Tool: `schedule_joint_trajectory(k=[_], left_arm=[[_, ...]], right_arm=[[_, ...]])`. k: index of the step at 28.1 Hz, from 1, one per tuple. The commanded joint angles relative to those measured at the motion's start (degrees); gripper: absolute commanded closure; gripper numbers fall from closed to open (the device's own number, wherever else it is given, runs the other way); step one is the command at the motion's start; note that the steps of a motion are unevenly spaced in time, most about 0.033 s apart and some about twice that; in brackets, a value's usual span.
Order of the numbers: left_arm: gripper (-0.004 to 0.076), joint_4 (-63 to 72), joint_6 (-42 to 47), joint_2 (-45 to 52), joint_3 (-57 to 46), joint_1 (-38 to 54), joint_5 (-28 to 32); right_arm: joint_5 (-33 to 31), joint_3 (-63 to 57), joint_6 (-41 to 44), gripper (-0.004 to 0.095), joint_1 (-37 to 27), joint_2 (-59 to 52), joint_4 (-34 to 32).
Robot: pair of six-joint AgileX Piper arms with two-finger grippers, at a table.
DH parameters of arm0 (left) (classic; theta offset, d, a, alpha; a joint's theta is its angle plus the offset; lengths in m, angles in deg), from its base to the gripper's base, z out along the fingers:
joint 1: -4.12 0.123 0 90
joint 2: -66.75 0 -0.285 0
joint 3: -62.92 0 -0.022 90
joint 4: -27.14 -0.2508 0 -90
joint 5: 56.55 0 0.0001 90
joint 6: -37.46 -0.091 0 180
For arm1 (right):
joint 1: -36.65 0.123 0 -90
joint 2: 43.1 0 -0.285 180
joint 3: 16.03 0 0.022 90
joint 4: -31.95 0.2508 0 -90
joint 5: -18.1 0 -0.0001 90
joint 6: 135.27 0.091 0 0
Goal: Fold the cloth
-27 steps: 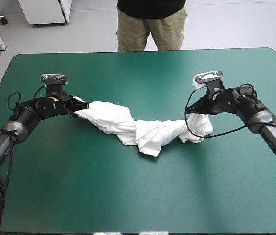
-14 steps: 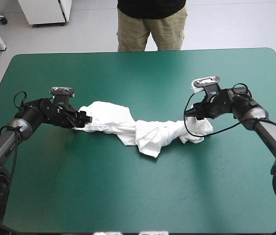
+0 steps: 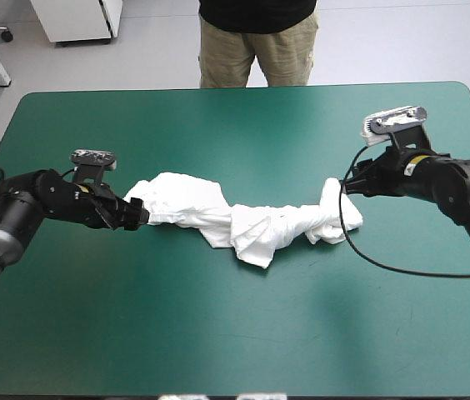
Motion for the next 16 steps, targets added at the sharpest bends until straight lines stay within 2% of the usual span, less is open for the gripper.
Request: schedule_joint_trajectory(k=[1, 6, 9, 12, 16], left_arm=[[0.0108, -0.3, 2.0, 8.4, 1.6, -0.3, -0.6], [0.0108, -15.7, 14.9, 11.0, 1.5, -0.3, 1.4], [0.0108, -20.9, 18.4, 8.8, 1.5, 0.2, 1.4], [0.0119, -15.6, 16.9, 3.2, 1.5, 3.7, 3.2], [0.0152, -3.1, 9.2, -3.2, 1.7, 8.3, 6.5]], right_arm=[[-4.6, 1.9, 0.9, 0.0395, -0.4, -6.7, -0.6], [-8.8, 1.9, 0.8, 0.0396, -0.4, -11.4, 1.3], [-9.7, 1.9, 0.6, 0.0397, -0.4, -12.2, 1.6], [-10.4, 1.8, 0.4, 0.0399, -0.4, -12.0, 1.8], [-10.3, 1.8, -0.8, 0.0399, -0.4, -11.0, 1.8]])
